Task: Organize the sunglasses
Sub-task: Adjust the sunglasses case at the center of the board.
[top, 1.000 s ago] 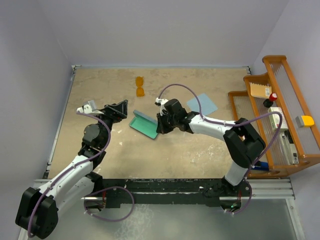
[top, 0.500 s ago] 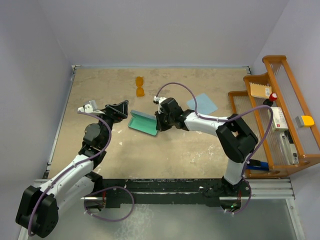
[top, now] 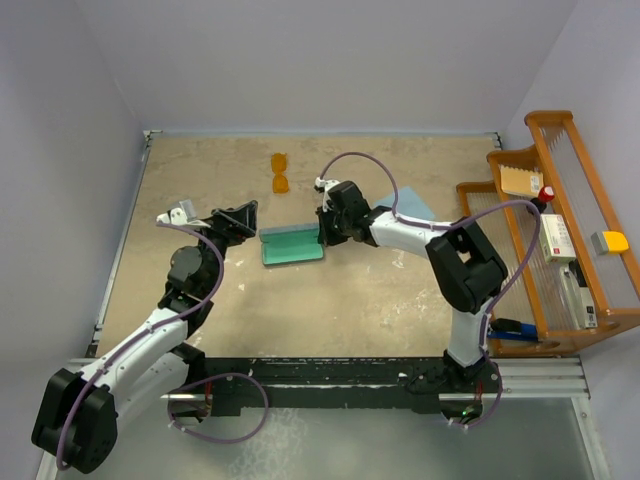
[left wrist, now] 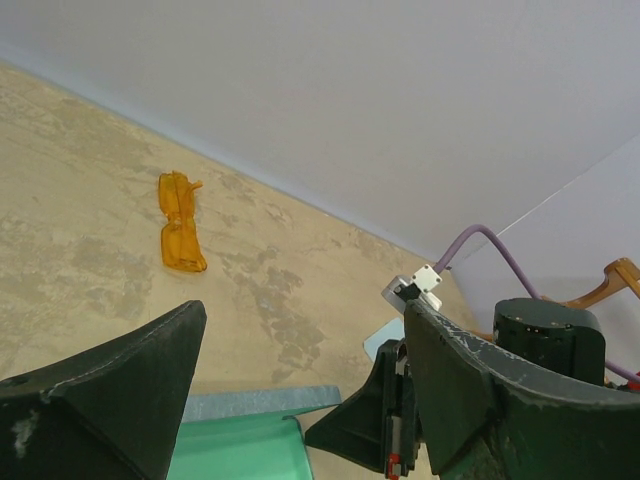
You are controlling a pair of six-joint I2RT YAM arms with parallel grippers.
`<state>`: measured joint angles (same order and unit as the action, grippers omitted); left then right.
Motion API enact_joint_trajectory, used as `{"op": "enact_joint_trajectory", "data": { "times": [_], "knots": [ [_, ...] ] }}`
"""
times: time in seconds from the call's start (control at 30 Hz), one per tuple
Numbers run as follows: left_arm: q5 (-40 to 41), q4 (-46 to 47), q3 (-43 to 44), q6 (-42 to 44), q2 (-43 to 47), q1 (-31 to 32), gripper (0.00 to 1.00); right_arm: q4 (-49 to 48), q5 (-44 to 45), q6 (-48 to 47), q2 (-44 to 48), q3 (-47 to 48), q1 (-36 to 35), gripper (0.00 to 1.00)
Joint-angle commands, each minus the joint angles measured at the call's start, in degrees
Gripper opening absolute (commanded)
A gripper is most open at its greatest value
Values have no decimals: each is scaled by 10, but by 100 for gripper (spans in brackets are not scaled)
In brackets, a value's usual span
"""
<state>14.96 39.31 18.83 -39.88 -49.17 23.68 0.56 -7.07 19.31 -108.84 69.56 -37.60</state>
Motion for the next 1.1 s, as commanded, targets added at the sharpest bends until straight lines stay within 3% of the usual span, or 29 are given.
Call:
{"op": "enact_joint_trajectory", "data": {
  "times": [0.0, 0.4, 0.8, 1.07],
  "knots": [
    [-7, 27, 1, -1, 0, -2, 77, 4, -12, -17, -4, 37, 3, 0],
    [-15, 29, 5, 0, -9, -2, 77, -12, -29, -9, 50, -8, 1, 0],
    [-20, 22, 9, 0, -6, -2, 77, -17, -25, -12, 67, -77, -2, 0],
    [-23, 28, 12, -2, -16, -2, 76, -20, -23, -20, 46, -67, -3, 0]
  ]
}}
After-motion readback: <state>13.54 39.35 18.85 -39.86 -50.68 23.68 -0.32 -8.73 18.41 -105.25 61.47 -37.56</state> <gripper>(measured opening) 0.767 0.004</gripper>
